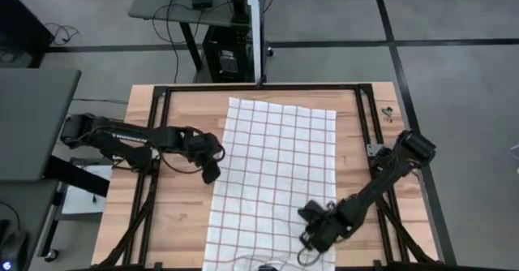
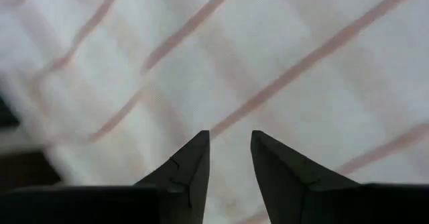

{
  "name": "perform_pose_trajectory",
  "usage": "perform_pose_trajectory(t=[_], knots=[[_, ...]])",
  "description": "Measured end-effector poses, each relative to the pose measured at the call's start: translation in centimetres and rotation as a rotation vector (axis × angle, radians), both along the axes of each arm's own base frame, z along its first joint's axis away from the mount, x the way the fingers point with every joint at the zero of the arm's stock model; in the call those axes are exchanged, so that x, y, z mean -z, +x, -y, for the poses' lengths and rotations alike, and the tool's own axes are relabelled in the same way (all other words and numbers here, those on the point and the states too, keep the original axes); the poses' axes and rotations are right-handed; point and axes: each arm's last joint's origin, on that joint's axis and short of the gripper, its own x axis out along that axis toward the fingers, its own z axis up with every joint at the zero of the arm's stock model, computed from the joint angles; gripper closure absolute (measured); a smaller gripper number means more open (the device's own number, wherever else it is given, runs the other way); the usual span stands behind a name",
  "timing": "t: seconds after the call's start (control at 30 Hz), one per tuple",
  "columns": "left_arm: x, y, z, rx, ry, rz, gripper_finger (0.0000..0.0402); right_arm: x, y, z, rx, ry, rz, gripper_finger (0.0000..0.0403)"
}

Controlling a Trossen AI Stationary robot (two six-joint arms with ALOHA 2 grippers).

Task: Roll towel
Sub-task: Fold the white stripe kitchen towel

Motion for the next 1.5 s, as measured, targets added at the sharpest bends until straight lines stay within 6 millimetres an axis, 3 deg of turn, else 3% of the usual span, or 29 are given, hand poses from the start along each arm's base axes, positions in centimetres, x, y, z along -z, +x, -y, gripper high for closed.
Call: perform_pose_trajectory(t=[0.13, 0.43, 0.73, 0.93, 1.13, 1.2, 1.3, 1.5], knots=[[0.7, 1.3, -1.6, 0.003, 0.028, 0.053, 0.0292, -0.4, 0.9, 3.9, 0.070, -0.131, -0.074, 0.0297], [6.7, 4.2, -3.1, -0.003, -0.028, -0.083, 0.0292, 2.0, 2.5, 11.2, 0.070, -0.162, -0.231, 0.0297], [7.9, 4.0, -5.5, -0.155, 0.005, -0.138, 0.0293, 4.8, 2.4, 17.6, -0.031, -0.131, -0.268, 0.0297], [7.8, 2.8, -7.0, -0.245, -0.016, -0.209, 0.0293, 5.1, 3.2, 23.0, -0.129, -0.182, -0.204, 0.0297], [7.9, 2.3, -6.8, -0.307, -0.045, -0.265, 0.0293, 5.0, 3.3, 28.0, -0.172, -0.200, -0.132, 0.0297], [8.0, 2.3, -6.3, -0.325, -0.050, -0.275, 0.0293, 5.0, 3.0, 28.9, -0.180, -0.151, -0.117, 0.0297], [7.8, 2.4, -5.1, -0.330, -0.062, -0.280, 0.0293, 5.0, 2.9, 28.7, -0.194, -0.066, -0.108, 0.0297], [7.0, 2.3, -3.4, -0.352, -0.021, -0.274, 0.0293, 5.1, 3.6, 23.5, -0.302, -0.003, -0.109, 0.0297]])
